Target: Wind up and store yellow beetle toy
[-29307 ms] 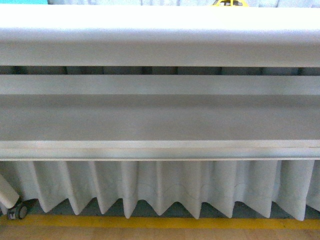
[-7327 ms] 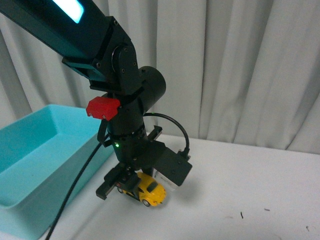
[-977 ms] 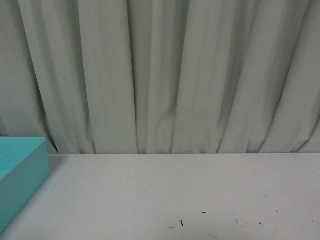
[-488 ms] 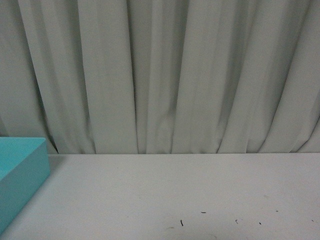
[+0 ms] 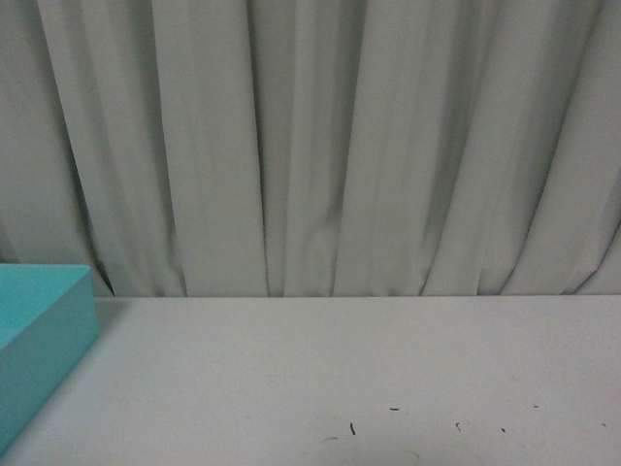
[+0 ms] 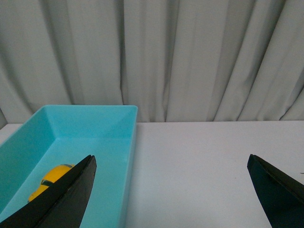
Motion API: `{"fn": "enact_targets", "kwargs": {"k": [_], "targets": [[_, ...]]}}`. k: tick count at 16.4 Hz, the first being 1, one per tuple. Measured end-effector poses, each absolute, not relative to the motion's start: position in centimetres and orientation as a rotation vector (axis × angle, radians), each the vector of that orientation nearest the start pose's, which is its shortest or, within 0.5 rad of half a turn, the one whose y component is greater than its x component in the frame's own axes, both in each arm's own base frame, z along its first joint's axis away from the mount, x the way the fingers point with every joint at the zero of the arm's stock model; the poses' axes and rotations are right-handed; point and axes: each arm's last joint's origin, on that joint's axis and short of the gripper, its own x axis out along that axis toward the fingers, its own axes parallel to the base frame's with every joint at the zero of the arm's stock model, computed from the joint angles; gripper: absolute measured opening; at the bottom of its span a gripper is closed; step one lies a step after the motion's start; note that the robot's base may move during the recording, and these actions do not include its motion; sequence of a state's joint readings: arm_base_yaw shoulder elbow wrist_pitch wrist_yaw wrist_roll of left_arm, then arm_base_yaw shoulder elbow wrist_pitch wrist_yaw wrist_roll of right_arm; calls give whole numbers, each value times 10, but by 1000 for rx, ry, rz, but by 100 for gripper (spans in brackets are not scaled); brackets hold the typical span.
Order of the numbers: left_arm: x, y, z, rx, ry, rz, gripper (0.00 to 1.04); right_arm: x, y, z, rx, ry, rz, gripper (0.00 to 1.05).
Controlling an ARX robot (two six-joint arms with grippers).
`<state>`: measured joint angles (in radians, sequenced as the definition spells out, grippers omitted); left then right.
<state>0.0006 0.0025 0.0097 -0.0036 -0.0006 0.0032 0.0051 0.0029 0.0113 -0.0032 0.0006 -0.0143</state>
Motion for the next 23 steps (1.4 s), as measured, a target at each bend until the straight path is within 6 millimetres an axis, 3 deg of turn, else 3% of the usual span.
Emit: {"fn": "enact_targets", "kwargs": {"k": [23], "targets": [[97, 0, 166, 3, -4, 1, 98, 97, 0, 167, -15, -5, 5, 98]]}}
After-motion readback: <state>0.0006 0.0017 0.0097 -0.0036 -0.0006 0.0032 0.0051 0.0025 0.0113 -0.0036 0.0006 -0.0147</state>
